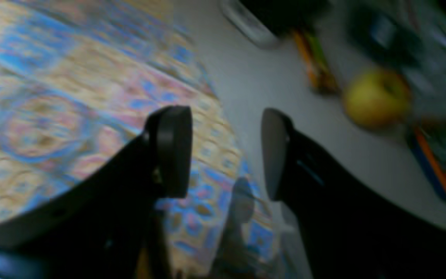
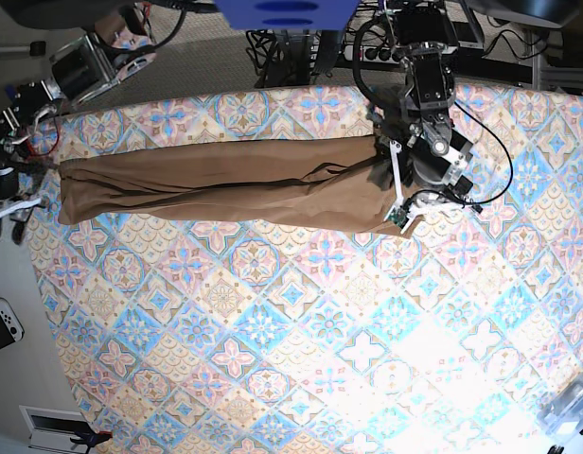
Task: Layout the t-shirt on the table in an organized manner, then fold the t-shirt properly
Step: 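Hold the strip ends and straighten the folded shirt with both grippers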
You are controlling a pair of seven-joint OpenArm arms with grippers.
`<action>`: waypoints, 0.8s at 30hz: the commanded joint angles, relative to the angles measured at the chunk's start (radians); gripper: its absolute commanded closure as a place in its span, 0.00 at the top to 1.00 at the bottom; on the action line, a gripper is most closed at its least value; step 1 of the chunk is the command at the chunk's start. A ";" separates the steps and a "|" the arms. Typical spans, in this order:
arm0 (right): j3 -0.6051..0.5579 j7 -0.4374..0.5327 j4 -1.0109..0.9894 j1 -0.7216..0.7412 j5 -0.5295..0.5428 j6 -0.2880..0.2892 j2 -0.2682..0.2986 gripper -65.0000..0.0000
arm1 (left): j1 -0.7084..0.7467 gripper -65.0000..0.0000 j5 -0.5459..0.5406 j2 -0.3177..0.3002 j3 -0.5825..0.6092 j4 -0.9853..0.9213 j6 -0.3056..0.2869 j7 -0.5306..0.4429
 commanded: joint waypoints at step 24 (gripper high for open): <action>0.176 -0.479 0.041 0.007 0.210 -0.008 -0.056 0.42 | -0.099 0.47 0.011 0.001 -0.004 0.020 0.005 -0.001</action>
